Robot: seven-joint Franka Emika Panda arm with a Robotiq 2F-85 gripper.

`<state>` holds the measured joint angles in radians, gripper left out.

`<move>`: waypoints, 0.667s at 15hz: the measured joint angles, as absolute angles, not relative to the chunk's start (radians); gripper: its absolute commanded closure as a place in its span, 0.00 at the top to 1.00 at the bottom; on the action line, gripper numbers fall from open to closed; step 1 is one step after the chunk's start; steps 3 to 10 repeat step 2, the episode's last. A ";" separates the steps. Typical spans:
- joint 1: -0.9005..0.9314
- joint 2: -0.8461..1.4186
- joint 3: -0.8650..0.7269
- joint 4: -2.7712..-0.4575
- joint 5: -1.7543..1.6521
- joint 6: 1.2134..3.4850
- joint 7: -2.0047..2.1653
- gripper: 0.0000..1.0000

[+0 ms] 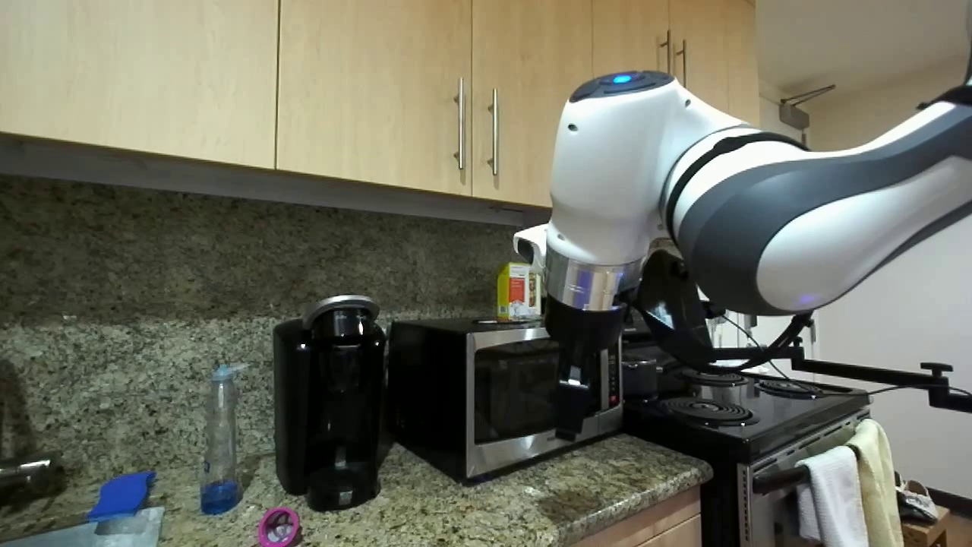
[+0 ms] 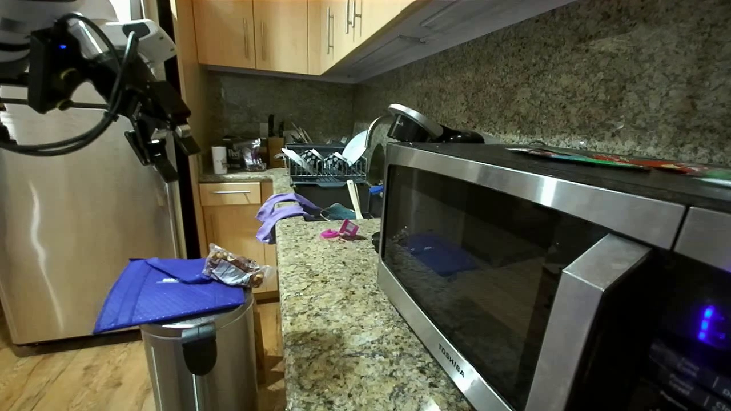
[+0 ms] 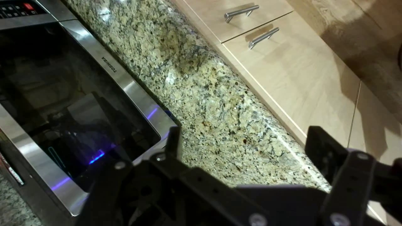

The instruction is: Place the packet in the blue bag

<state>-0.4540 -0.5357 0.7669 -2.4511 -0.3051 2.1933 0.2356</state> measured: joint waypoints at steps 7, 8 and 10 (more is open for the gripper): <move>-0.454 -0.536 0.767 -2.451 -0.305 2.193 0.236 1.00; -0.454 -0.536 0.767 -2.451 -0.305 2.193 0.236 1.00; -0.454 -0.536 0.767 -2.451 -0.305 2.193 0.236 1.00</move>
